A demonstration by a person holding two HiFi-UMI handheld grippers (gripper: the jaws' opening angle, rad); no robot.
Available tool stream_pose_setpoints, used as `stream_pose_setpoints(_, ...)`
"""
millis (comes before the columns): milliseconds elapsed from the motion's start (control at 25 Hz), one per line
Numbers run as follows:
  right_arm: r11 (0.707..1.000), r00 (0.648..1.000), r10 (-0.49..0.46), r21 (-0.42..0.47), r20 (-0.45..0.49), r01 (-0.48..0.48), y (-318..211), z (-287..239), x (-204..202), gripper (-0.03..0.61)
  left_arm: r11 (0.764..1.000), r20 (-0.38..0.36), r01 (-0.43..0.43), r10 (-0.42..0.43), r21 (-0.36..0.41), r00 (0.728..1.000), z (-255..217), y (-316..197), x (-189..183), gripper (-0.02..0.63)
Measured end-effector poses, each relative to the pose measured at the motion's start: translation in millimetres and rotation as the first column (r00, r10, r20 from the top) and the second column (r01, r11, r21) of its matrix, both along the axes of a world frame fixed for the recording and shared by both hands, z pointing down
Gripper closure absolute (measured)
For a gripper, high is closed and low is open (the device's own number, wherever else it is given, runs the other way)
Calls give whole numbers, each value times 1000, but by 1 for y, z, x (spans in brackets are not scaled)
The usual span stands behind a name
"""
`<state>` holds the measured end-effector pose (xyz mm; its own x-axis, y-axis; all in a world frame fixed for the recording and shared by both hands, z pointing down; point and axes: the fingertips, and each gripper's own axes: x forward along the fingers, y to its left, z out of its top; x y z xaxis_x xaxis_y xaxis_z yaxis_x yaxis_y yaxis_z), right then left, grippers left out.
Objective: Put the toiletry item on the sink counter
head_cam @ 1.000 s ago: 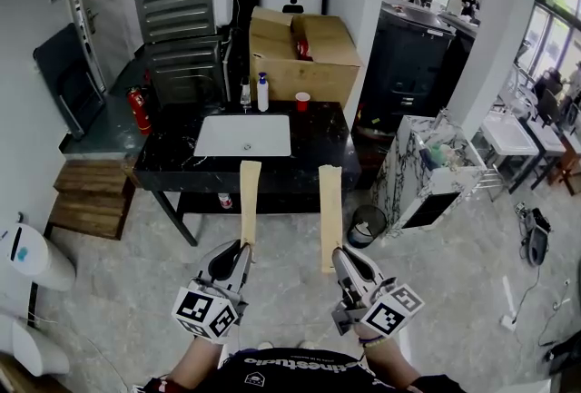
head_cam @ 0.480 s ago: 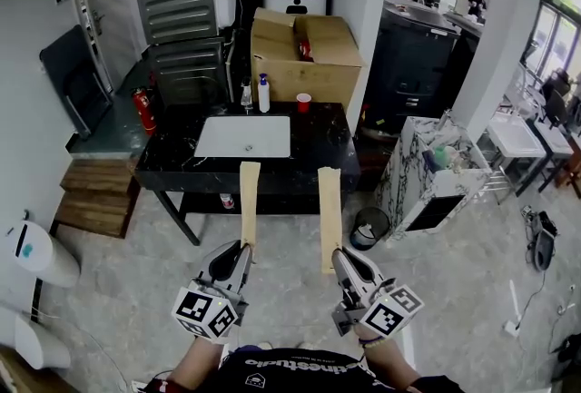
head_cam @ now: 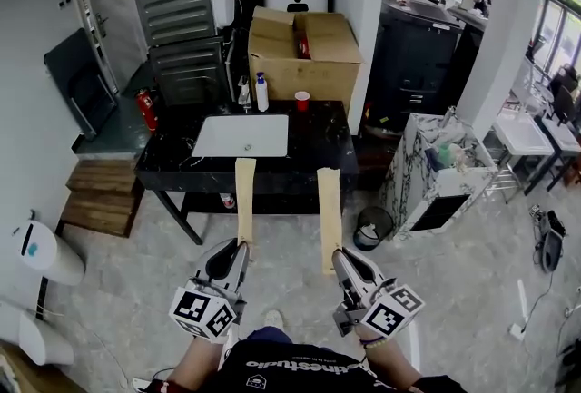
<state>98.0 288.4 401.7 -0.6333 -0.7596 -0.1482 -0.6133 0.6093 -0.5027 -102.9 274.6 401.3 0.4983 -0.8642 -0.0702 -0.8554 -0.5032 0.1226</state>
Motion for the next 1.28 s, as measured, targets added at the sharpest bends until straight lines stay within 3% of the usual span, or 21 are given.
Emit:
stream_pose_setpoints(240, 1000, 1000, 6, -12, 2, -6, -33, 8, 12, 522, 1000, 4, -14, 14, 3, 1000, 7, -36, 15, 555)
stream_pose_setpoints(560, 999, 999, 35, -17, -21, -35, -122, 4, 12, 522, 999, -11, -53, 53, 11, 999, 10, -134, 19, 555)
stream_pose_setpoints(1000, 999, 998, 47, 10, -34, -46, -293, -22, -32, 522, 997, -34, -73, 74, 27, 997, -5, -306, -23, 555)
stream_pose_setpoints(1280, 998, 998, 58, 14, -32, -57, -359, -27, -51, 522, 995, -36, -91, 92, 31, 995, -6, -377, -37, 555)
